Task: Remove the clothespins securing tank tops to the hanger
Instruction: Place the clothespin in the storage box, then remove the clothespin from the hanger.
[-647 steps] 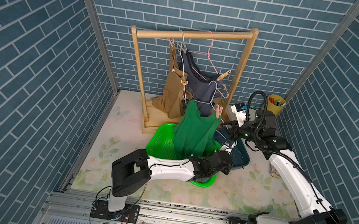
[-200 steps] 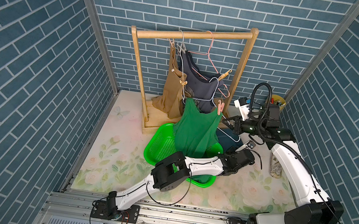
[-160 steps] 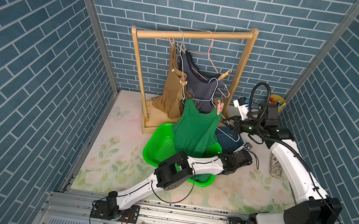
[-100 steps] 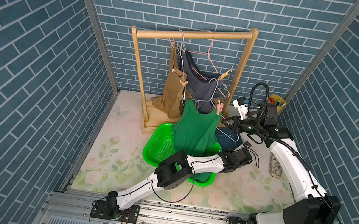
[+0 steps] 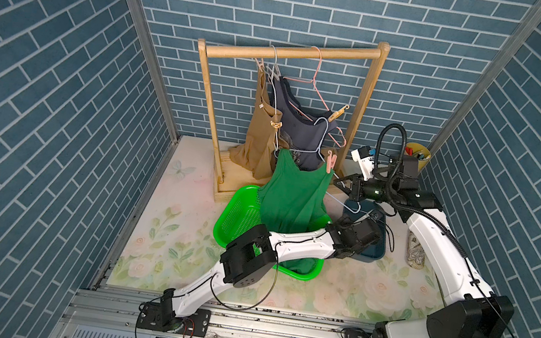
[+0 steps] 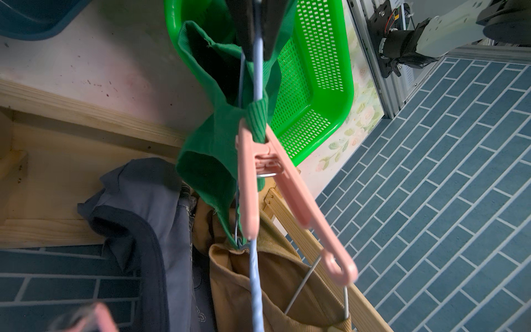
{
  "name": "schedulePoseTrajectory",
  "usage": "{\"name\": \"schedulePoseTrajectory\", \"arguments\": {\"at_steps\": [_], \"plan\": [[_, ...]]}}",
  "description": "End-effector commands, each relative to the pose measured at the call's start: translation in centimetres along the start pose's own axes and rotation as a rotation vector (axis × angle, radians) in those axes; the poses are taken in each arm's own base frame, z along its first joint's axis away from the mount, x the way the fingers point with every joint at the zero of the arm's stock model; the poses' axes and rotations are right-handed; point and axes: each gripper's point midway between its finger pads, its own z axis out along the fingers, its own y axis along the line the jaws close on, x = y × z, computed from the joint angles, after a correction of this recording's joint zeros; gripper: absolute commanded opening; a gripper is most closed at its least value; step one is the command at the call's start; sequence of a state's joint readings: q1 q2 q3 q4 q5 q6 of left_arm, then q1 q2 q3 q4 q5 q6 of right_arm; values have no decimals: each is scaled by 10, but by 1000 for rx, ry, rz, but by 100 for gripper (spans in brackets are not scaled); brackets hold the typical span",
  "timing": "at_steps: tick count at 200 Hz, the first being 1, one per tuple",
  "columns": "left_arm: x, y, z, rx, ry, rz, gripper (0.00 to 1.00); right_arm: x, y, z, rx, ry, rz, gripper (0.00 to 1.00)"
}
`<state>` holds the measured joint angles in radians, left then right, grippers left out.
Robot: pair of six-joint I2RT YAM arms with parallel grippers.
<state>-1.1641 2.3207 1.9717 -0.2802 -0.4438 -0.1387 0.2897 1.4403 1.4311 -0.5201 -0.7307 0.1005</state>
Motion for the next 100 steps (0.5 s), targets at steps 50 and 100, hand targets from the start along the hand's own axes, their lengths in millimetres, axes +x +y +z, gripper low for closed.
{"name": "schedulePoseTrajectory", "arguments": {"at_steps": [50,100], "plan": [[7,52,-72,-119,70,-31,80,-16,16,-16,-13,-40,-60,0],[19,108,-160,-153,105,-97,79,-1,18,-20,-9,-38,-50,0]]}}
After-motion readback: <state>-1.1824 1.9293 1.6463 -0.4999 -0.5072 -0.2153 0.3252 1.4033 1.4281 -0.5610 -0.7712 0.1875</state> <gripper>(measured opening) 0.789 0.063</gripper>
